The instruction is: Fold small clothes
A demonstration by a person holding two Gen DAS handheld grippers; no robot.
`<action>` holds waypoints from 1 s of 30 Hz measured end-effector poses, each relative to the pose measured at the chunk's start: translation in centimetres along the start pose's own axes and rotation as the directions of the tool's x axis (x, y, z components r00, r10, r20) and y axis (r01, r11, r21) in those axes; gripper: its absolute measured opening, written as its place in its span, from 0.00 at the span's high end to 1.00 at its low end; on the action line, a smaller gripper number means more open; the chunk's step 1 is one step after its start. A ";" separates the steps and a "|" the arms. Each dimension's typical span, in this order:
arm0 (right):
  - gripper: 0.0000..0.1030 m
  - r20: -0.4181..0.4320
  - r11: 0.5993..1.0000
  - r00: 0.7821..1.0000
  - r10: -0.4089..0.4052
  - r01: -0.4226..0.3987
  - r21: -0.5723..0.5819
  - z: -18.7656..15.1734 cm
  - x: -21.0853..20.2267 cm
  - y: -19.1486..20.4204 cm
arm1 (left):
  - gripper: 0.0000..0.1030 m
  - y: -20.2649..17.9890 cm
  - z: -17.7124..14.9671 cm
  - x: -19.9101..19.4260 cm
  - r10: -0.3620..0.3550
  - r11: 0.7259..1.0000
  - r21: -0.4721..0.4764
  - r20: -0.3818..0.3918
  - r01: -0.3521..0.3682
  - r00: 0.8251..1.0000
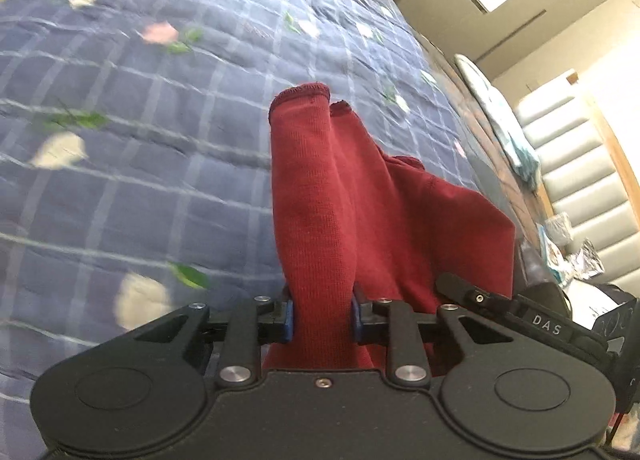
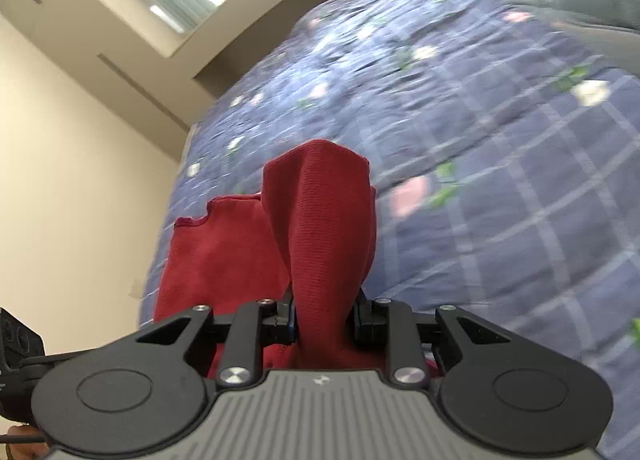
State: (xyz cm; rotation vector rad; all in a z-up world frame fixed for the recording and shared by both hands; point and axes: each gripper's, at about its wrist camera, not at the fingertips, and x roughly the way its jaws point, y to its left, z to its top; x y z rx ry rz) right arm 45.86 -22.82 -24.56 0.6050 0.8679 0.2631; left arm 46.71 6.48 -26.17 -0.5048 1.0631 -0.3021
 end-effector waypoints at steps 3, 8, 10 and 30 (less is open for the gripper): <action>0.74 -0.032 0.999 0.999 0.036 -0.037 -0.027 -0.2 2.4 2.0 | 0.74 2.0 1.1 -1.4 0.038 0.999 -0.009 0.020 -0.038 0.999; 0.74 -0.114 0.999 0.993 0.029 -0.031 -0.017 -1.5 6.9 2.7 | 0.73 6.6 1.7 -1.8 0.097 0.994 -0.059 0.018 -0.096 0.995; 0.73 -0.130 0.999 0.991 0.000 -0.004 -0.035 -2.1 8.0 2.6 | 0.73 8.3 1.4 -1.1 0.117 0.989 -0.086 -0.004 -0.116 0.993; 0.00 0.039 0.951 0.968 -0.248 0.251 -0.181 -1.8 3.4 2.3 | 0.16 10.3 -0.8 -1.6 0.223 0.961 -0.170 0.005 -0.219 0.975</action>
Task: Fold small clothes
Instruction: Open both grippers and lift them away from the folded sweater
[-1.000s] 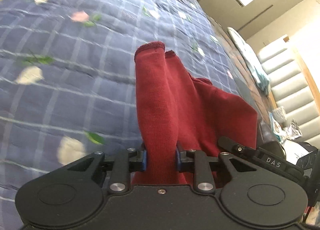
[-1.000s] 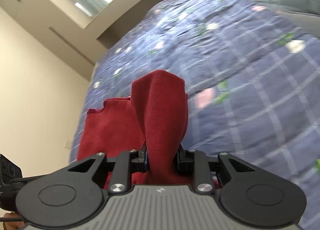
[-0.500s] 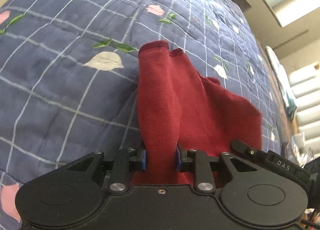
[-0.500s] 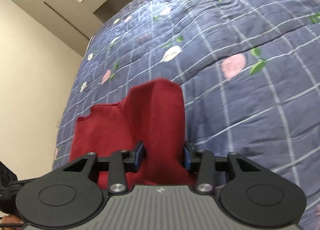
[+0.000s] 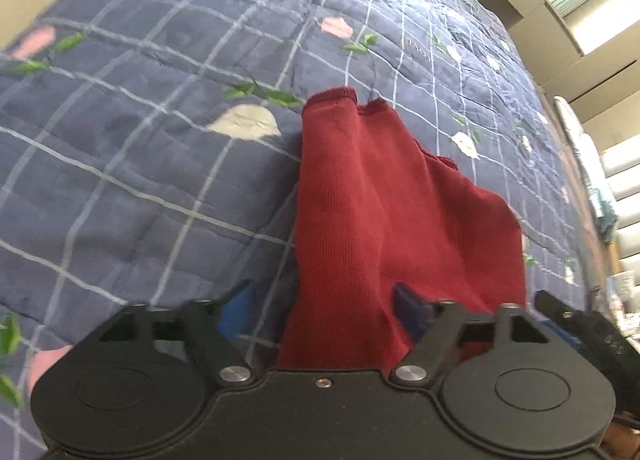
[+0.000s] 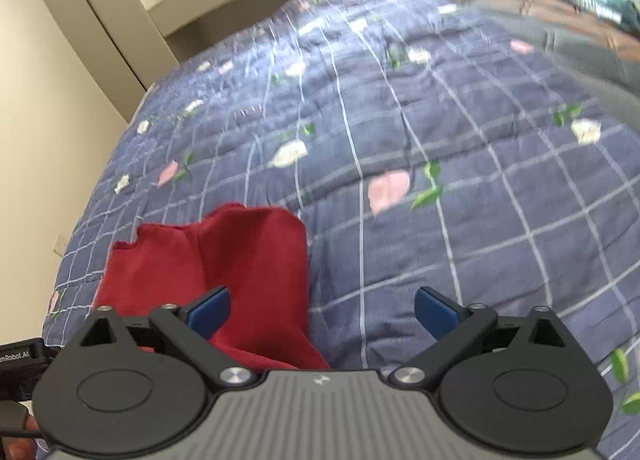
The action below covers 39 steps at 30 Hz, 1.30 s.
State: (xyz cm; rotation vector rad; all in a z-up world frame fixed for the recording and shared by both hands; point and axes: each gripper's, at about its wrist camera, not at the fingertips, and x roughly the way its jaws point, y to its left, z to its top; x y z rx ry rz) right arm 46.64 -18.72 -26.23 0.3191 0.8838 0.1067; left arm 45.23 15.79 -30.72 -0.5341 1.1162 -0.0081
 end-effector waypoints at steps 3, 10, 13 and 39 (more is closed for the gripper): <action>0.00 0.052 0.999 0.999 0.012 -0.010 -0.035 0.2 -1.4 0.7 | 0.07 -1.1 -0.4 -1.6 0.047 0.998 0.040 0.065 -0.049 0.997; 0.00 0.159 0.992 0.985 0.071 -0.053 -0.113 0.0 -6.0 1.7 | 0.01 -4.2 -2.2 -6.3 0.127 0.986 0.074 0.225 -0.147 0.966; 0.00 0.177 0.988 0.980 0.096 -0.072 -0.140 -0.3 -9.1 1.6 | 0.01 -5.7 -3.7 -8.8 0.148 0.982 0.071 0.279 -0.175 0.949; 0.00 0.287 0.937 0.932 0.222 -0.123 -0.327 -6.8 -39.8 1.4 | 0.01 -15.9 -25.0 -37.5 0.242 0.949 0.051 0.516 -0.312 0.821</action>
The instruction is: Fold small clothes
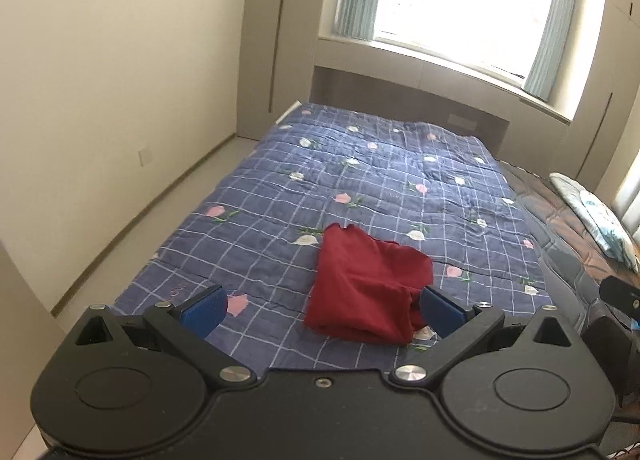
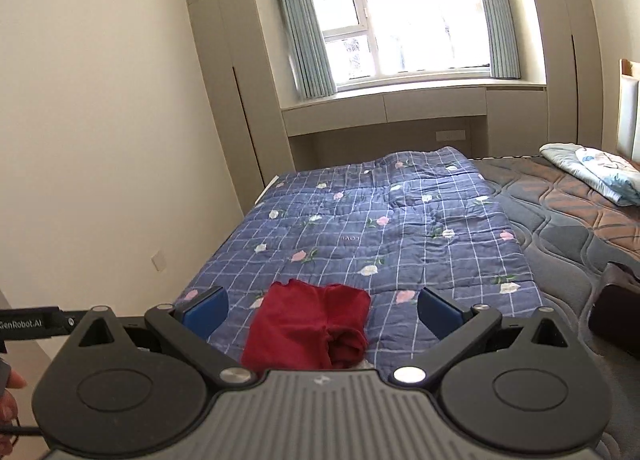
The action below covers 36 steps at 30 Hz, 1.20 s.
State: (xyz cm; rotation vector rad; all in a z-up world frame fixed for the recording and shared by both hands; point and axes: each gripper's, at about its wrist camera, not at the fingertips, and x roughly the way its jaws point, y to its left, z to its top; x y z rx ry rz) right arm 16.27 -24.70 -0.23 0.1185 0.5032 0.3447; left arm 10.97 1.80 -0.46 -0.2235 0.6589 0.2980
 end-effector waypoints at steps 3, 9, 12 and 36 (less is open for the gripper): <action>0.00 -0.027 1.000 1.000 0.001 -0.002 -0.014 -0.9 -0.9 0.5 | 0.01 -0.2 -1.0 -1.6 0.042 0.999 0.019 0.016 -0.042 0.999; 0.00 -0.083 1.000 0.996 -0.016 0.015 -0.004 -2.4 -2.0 1.2 | 0.01 0.3 -2.5 -2.5 0.062 0.998 0.034 -0.025 -0.061 0.998; 0.00 -0.094 0.999 0.995 -0.032 0.032 -0.005 -2.9 -2.6 1.6 | 0.01 0.9 -3.0 -2.5 0.056 0.998 0.032 -0.038 -0.055 0.998; 0.00 -0.170 0.984 0.970 -0.176 0.180 0.009 -6.9 -4.2 9.0 | 0.01 6.9 -4.1 -2.4 -0.076 0.980 0.178 -0.084 0.090 0.994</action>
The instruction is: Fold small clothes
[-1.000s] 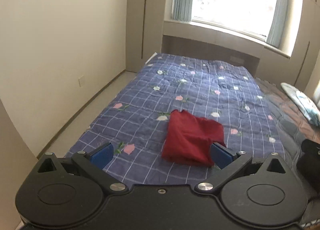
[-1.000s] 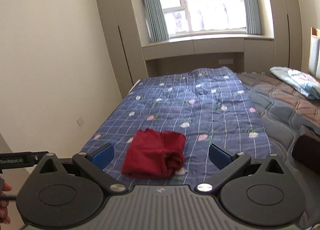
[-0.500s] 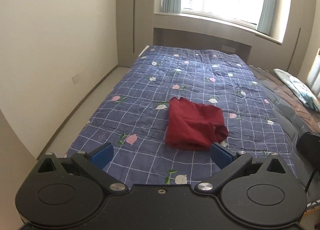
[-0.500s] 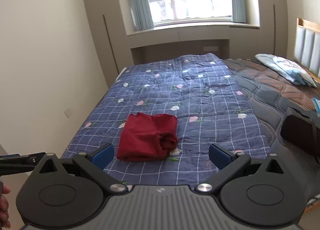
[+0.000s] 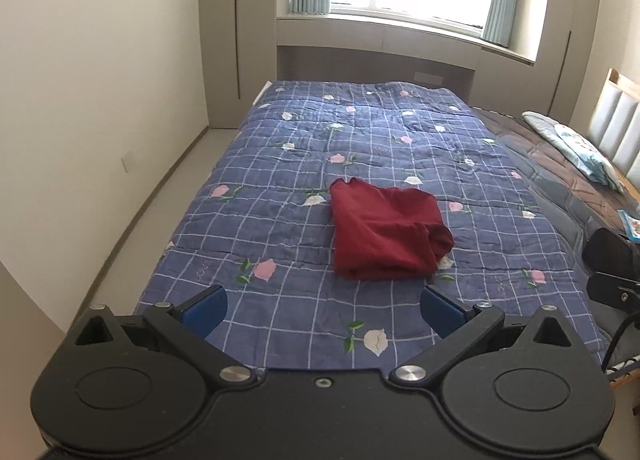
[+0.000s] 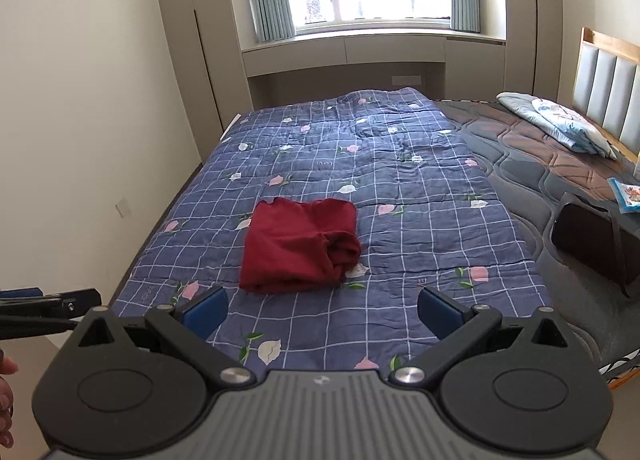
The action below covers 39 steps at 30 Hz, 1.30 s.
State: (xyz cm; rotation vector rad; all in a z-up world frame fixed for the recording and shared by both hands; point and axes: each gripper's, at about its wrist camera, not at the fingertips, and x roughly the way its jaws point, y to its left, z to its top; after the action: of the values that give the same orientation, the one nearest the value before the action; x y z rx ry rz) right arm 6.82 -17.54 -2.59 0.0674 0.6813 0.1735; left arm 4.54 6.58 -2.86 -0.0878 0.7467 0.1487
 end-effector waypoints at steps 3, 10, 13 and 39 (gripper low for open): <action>0.00 0.000 1.000 1.000 -0.009 0.009 -0.003 0.0 -0.2 0.4 | 0.01 0.4 -0.2 0.1 -0.015 1.000 -0.001 -0.009 0.015 1.000; 0.00 -0.005 1.000 1.000 -0.022 0.022 0.000 0.0 -0.4 1.0 | 0.01 0.8 -0.3 0.0 -0.027 1.000 0.001 -0.007 0.027 1.000; 0.00 -0.004 1.000 1.000 -0.024 0.024 0.002 -0.1 -0.4 1.2 | 0.01 1.1 -0.3 0.0 -0.029 1.000 0.001 -0.006 0.029 1.000; 0.00 -0.006 1.000 1.000 -0.028 0.028 -0.005 -0.4 -0.8 1.7 | 0.01 1.9 -0.4 -0.2 -0.043 0.999 0.002 -0.003 0.043 0.999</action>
State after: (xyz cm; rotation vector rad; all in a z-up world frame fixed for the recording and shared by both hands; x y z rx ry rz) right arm 5.71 -16.00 -2.22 0.0531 0.6877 0.1487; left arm 3.80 8.37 -3.01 -0.1025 0.7474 0.1072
